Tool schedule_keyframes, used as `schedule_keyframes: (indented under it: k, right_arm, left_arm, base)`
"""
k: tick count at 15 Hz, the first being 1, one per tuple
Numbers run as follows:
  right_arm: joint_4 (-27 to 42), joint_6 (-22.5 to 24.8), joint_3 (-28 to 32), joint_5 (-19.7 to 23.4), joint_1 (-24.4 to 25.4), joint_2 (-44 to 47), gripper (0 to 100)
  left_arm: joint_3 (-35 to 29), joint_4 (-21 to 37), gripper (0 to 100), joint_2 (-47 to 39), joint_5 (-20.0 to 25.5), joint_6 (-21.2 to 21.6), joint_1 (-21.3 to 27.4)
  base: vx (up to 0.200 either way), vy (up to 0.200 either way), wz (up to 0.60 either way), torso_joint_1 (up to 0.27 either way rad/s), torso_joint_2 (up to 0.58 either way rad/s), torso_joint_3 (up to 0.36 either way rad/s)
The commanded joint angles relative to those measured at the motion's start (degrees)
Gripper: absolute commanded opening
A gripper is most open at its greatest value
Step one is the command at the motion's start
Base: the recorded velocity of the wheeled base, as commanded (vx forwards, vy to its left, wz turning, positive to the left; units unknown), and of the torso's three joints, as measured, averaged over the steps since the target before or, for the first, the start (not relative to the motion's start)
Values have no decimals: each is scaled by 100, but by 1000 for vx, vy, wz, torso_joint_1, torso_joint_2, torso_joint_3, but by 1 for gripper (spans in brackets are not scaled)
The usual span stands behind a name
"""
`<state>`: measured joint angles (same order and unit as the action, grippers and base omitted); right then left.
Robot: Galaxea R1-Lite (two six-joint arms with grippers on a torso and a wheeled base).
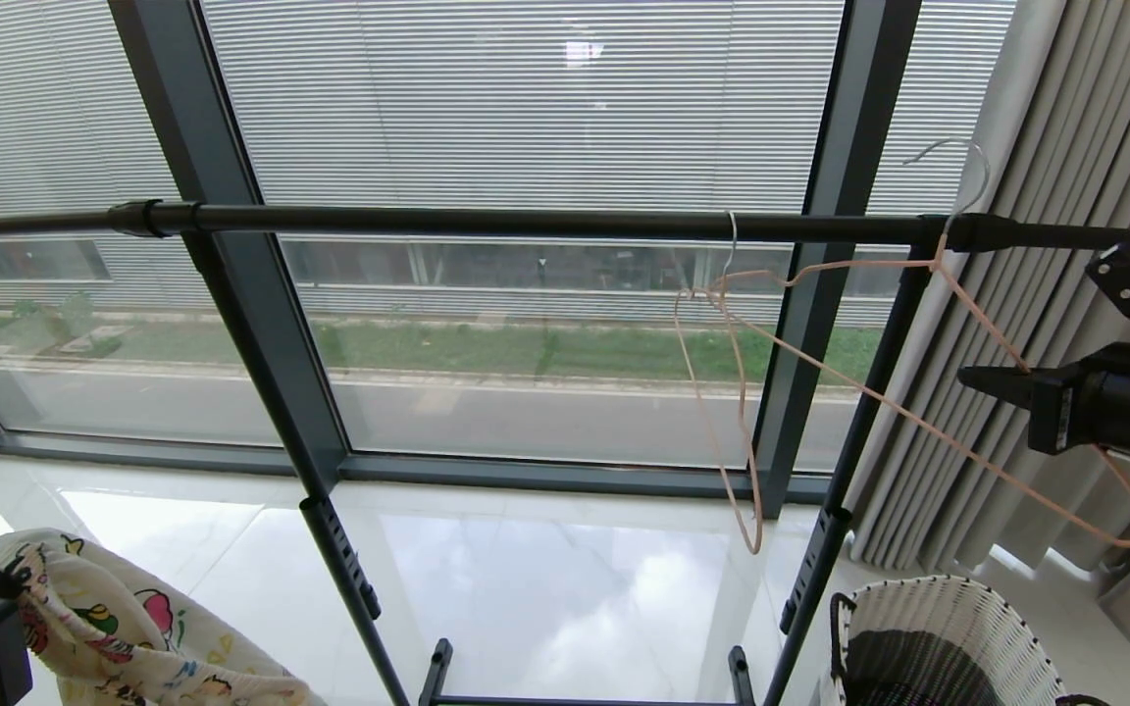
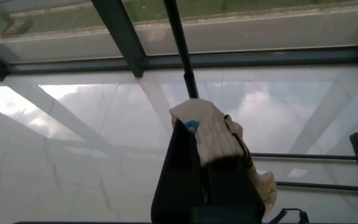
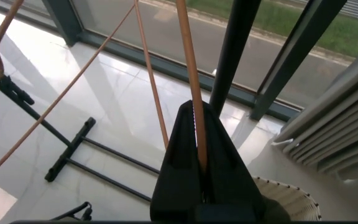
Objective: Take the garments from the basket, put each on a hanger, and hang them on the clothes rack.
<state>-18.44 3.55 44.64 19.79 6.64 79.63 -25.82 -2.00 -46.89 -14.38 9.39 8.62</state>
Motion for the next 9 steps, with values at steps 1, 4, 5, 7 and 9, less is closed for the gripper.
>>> schedule_keyframes:
  k: [1, 4, 5, 7, 9]
  right_arm:
    - [-1, 14, -289, -1, 4, -457, 0]
    - [8, 23, -659, -1, 4, -809, 0]
    - [16, 23, -755, 8, 12, -914, 0]
    - [25, 23, -905, -1, 91, -1072, 0]
    - [34, 32, -1001, -1, 179, -1160, 0]
  left_arm:
    - [-2, -2, 0, -14, -12, 2, -1]
    - [-37, -2, 0, -22, -12, 2, -1]
    - [-37, -2, 0, -22, -12, 2, -1]
    - [-37, -2, 0, -22, -12, 2, -1]
    - [-37, -2, 0, -31, -12, 2, -1]
  base:
    - [0, 0, 0, 0, 0, 0]
    - [-67, 0, 0, 2, 1, 2]
    - [-200, 0, 0, 7, 2, 2]
    - [-200, 0, 0, 15, 5, 0]
    - [-200, 0, 0, -15, -2, 5]
